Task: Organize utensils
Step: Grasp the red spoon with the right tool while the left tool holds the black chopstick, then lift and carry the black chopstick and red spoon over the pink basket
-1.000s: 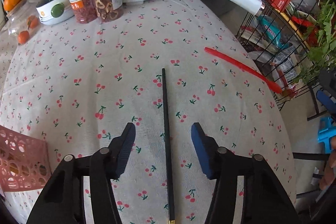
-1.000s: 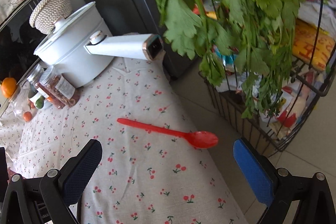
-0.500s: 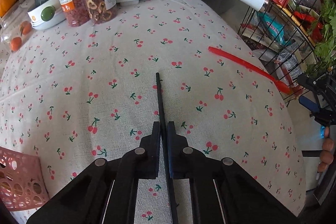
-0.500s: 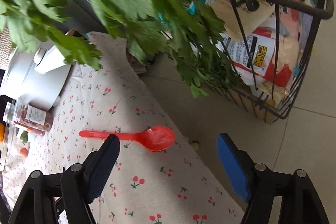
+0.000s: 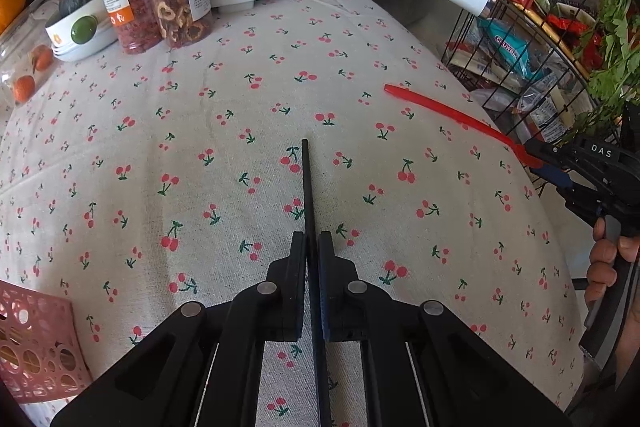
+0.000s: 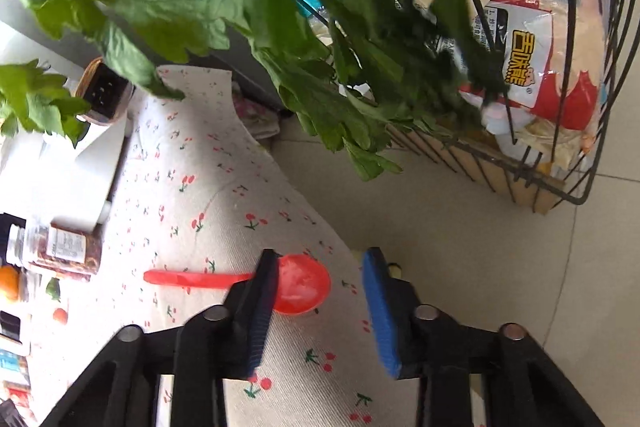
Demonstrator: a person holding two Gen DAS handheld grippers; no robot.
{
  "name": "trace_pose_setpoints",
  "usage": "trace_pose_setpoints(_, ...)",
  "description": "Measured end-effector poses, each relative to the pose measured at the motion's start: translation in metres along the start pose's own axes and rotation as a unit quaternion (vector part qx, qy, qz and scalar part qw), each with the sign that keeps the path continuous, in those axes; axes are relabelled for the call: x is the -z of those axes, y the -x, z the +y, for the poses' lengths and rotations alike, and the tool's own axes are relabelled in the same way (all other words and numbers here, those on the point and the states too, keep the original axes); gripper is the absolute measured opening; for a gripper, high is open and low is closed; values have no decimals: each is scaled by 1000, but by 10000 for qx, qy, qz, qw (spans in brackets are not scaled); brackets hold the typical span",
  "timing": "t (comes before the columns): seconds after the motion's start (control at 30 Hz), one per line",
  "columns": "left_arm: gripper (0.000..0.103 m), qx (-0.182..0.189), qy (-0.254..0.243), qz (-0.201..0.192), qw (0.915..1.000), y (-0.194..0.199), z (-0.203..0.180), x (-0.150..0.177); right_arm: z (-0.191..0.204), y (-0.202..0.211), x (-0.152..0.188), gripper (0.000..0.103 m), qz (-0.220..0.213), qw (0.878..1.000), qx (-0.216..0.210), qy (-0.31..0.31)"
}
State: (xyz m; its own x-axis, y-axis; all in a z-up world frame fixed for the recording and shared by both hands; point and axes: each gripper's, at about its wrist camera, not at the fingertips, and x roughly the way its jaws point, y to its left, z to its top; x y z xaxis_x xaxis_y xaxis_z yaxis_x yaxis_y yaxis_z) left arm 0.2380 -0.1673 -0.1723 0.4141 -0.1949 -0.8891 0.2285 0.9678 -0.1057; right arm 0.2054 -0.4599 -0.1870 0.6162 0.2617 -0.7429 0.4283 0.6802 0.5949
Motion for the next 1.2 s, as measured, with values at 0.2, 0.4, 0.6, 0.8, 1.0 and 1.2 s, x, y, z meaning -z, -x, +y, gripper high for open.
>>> trace_pose_setpoints(0.2,5,-3,-73,-263,9996,11,-4,3,9,3,0,8,-149,9998,-139,85)
trace_pose_setpoints(0.4,5,12,-166,-545,9984,35,-6,3,28,20,5,6,-435,9978,-148,485)
trace_pose_setpoints(0.6,5,61,-164,-762,9969,62,-3,7,47,38,12,5,-595,9940,-77,913)
trace_pose_setpoints(0.8,5,153,13,-841,9963,81,9,13,65,61,22,4,-749,9887,-125,1292)
trace_pose_setpoints(1.0,5,281,16,-1070,9939,109,15,21,89,85,34,3,-927,9800,-108,1756)
trace_pose_setpoints(1.2,5,398,-90,-1344,9901,147,20,35,119,107,48,3,-1119,9663,-15,2320)
